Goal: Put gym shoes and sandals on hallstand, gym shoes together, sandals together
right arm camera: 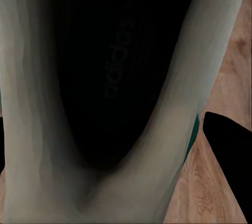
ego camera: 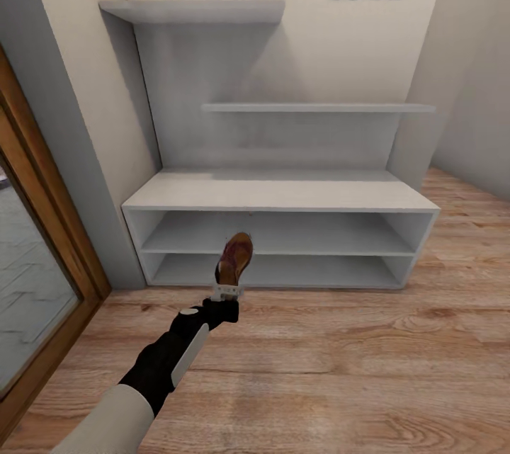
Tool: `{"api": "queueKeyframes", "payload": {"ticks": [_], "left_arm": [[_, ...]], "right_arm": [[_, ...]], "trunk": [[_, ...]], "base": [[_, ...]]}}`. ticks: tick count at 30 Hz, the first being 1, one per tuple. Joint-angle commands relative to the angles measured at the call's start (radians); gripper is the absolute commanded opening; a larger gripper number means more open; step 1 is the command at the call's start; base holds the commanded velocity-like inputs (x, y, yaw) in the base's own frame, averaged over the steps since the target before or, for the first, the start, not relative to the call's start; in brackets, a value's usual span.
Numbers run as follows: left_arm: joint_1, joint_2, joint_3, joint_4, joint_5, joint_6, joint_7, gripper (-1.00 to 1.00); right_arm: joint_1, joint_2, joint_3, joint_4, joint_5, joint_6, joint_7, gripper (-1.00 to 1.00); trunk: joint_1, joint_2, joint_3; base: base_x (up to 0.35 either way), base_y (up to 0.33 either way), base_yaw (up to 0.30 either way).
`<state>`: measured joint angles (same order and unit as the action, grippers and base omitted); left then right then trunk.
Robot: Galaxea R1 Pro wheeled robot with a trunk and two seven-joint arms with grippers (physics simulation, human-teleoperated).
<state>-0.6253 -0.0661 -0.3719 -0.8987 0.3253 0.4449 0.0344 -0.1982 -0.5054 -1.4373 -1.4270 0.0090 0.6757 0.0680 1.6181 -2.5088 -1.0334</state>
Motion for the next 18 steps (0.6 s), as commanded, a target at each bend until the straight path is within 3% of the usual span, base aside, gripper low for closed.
{"api": "queueKeyframes", "payload": {"ticks": [1,5,10,13,15,18], "left_arm": [[-0.001,-0.001,-0.001,0.002,0.004,0.039,0.003,-1.0],[-0.006,-0.006,0.0,0.006,0.002,0.152,0.004,-1.0],[-0.009,-0.01,0.0,0.0,0.003,0.185,0.004,-1.0],[-0.01,-0.008,-0.001,-0.038,0.002,0.25,0.005,-1.0],[-0.01,-0.005,0.0,-0.086,0.001,0.345,0.004,-1.0],[-0.01,-0.004,0.0,-0.134,0.0,0.392,0.004,-1.0]], "right_arm": [[-0.001,-0.008,-0.012,0.0,0.0,0.009,0.008,-1.0],[-0.001,-0.018,-0.024,0.001,0.002,0.014,0.011,-1.0],[-0.001,-0.018,-0.023,0.001,0.004,0.014,0.012,-1.0],[-0.001,-0.016,-0.022,-0.002,0.005,0.016,0.012,-1.0],[-0.001,-0.015,-0.022,-0.005,0.006,0.016,0.012,-1.0],[-0.001,-0.015,-0.022,-0.007,0.006,0.016,0.012,-1.0]], "trunk": [[0.0,0.0,-0.001],[0.0,0.0,-0.001],[0.0,0.0,-0.001],[0.0,0.0,-0.001],[0.0,0.0,-0.001],[0.0,0.0,-0.001]], "base": [[0.0,0.0,0.0],[0.0,0.0,0.0],[0.0,0.0,0.0],[0.0,0.0,0.0],[0.0,0.0,0.0],[0.0,0.0,0.0]]}}
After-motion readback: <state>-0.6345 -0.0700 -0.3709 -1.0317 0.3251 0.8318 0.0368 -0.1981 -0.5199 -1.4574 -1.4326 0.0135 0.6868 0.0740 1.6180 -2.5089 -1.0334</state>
